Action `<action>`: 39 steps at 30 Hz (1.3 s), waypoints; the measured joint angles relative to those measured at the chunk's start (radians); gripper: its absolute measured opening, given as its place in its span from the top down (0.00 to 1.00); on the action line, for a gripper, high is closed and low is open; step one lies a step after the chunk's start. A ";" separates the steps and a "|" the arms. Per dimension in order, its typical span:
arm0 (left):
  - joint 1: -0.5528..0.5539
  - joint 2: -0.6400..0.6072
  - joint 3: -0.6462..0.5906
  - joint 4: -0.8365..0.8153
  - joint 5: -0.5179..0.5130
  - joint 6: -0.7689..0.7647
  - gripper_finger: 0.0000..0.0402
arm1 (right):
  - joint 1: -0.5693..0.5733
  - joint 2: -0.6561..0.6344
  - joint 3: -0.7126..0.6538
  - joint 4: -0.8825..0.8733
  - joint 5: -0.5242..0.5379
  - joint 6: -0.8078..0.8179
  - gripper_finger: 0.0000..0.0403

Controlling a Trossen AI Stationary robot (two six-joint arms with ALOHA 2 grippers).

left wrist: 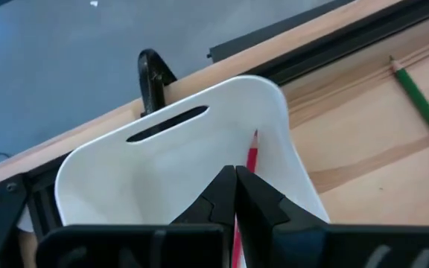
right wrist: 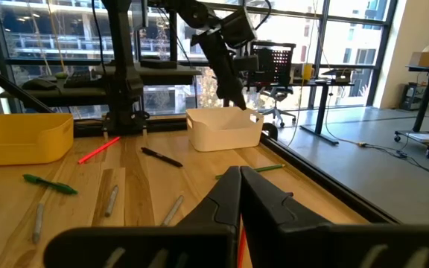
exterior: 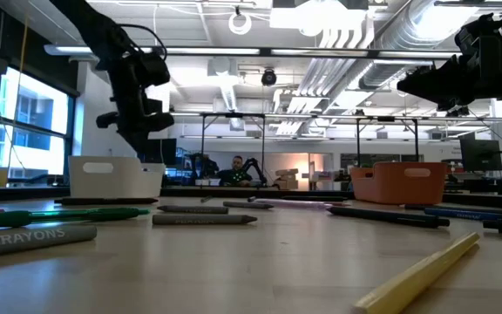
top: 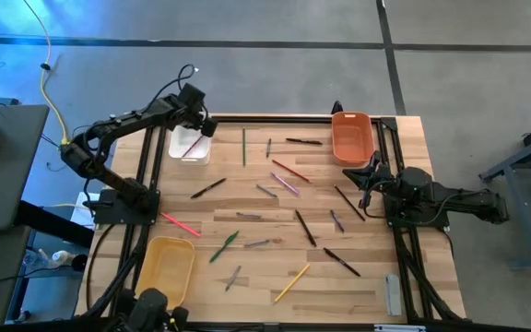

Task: Sort crayons/erasers/pens/pencils in bins
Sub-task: Put the bottom blue crayon into the orange bin

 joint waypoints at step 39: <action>-0.540 -0.456 -0.565 0.961 0.109 0.109 1.00 | 0.000 0.000 0.000 0.000 0.000 0.000 1.00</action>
